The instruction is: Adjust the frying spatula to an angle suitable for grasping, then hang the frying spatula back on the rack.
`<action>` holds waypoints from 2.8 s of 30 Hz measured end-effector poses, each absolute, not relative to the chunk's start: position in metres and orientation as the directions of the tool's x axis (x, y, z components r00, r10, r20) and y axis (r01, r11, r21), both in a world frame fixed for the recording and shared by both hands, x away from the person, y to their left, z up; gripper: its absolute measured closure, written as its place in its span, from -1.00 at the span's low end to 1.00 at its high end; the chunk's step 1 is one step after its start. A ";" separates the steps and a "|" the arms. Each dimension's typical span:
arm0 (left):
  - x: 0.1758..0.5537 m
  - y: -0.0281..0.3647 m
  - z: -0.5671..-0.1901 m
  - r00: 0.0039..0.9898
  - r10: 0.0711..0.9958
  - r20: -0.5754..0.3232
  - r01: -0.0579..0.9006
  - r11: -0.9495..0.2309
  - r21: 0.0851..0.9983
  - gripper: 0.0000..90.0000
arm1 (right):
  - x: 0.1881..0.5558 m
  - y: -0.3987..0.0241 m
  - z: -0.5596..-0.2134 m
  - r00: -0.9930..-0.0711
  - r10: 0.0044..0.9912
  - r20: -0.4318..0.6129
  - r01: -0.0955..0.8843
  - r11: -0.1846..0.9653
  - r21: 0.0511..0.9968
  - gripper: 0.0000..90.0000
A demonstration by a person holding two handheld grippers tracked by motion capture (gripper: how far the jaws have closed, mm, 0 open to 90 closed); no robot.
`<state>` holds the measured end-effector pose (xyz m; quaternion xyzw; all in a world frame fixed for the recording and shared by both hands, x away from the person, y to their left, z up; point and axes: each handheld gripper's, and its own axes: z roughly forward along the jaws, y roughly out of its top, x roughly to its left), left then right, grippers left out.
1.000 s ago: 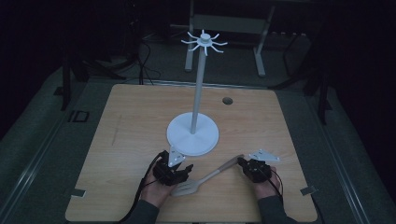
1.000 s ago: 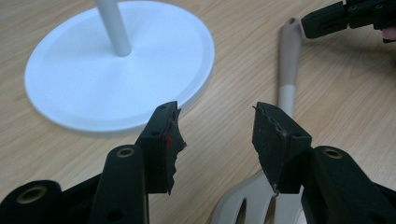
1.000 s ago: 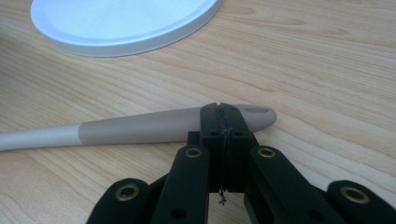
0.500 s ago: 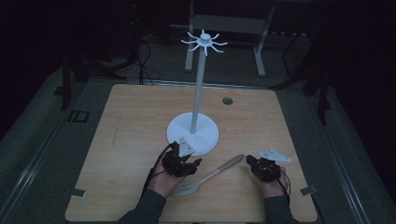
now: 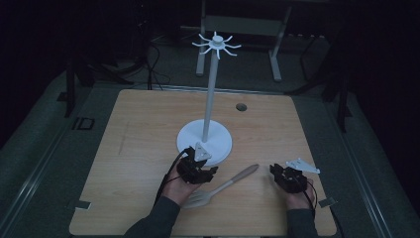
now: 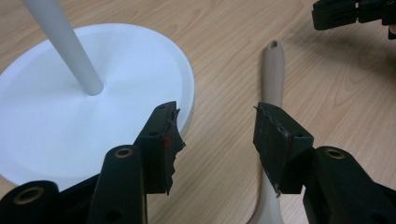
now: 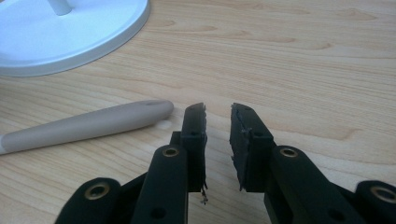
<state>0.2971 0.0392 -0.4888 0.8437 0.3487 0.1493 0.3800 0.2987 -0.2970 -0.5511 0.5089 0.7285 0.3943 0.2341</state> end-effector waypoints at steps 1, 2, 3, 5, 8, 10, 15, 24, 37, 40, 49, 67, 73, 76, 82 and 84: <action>0.298 0.039 -0.489 0.713 0.701 -0.014 0.475 -0.469 0.745 0.11 | 0.299 -0.297 -0.551 -0.372 0.926 0.058 0.557 0.173 0.812 0.68; 0.298 0.039 -0.489 0.712 0.702 -0.017 0.478 -0.466 0.745 0.11 | 0.299 -0.297 -0.551 -0.372 0.926 0.059 0.558 0.173 0.811 0.68; 0.298 0.039 -0.489 0.712 0.702 -0.017 0.478 -0.466 0.745 0.11 | 0.299 -0.297 -0.551 -0.372 0.926 0.059 0.558 0.173 0.811 0.68; 0.300 0.038 -0.488 0.715 0.699 -0.019 0.476 -0.467 0.745 0.11 | 0.299 -0.296 -0.552 -0.374 0.926 0.050 0.557 0.181 0.810 0.63; 0.301 0.036 -0.487 0.716 0.698 -0.022 0.477 -0.466 0.745 0.11 | 0.299 -0.297 -0.552 -0.371 0.927 0.054 0.557 0.176 0.812 0.59; 0.302 0.034 -0.487 0.718 0.696 -0.024 0.479 -0.468 0.743 0.11 | 0.298 -0.299 -0.552 -0.365 0.929 0.057 0.560 0.171 0.811 0.56; 0.305 0.027 -0.485 0.730 0.684 -0.021 0.474 -0.483 0.736 0.12 | 0.299 -0.303 -0.552 -0.350 0.935 0.061 0.562 0.158 0.812 0.47; 0.316 0.007 -0.491 0.760 0.649 -0.038 0.496 -0.541 0.679 0.18 | 0.299 -0.303 -0.553 -0.343 0.938 0.054 0.565 0.160 0.809 0.40; 0.317 -0.032 -0.529 0.818 0.573 -0.061 0.524 -0.695 0.493 0.37 | 0.297 -0.305 -0.553 -0.339 0.939 0.054 0.564 0.157 0.811 0.38; 0.317 -0.035 -0.535 0.826 0.562 -0.047 0.519 -0.724 0.454 0.46 | 0.297 -0.305 -0.553 -0.337 0.940 0.054 0.564 0.156 0.811 0.37; 0.312 -0.028 -0.537 0.841 0.539 -0.050 0.504 -0.746 0.435 0.73 | 0.296 -0.306 -0.553 -0.336 0.941 0.052 0.561 0.155 0.813 0.37; 0.307 0.037 -0.534 0.831 0.556 -0.012 0.520 -0.770 0.369 0.69 | 0.295 -0.305 -0.555 -0.334 0.941 0.050 0.568 0.159 0.808 0.37; 0.315 0.029 -0.534 0.827 0.561 -0.033 0.535 -0.766 0.356 0.62 | 0.295 -0.305 -0.555 -0.333 0.942 0.051 0.569 0.157 0.807 0.37; 0.317 0.025 -0.533 0.828 0.560 -0.027 0.534 -0.773 0.342 0.62 | 0.295 -0.306 -0.555 -0.332 0.942 0.052 0.567 0.155 0.809 0.37; 0.316 0.021 -0.531 0.835 0.550 -0.022 0.525 -0.784 0.330 0.67 | 0.295 -0.306 -0.555 -0.331 0.943 0.049 0.568 0.157 0.808 0.37; 0.316 0.018 -0.532 0.839 0.545 -0.009 0.517 -0.791 0.326 0.66 | 0.295 -0.305 -0.555 -0.332 0.942 0.047 0.567 0.159 0.808 0.37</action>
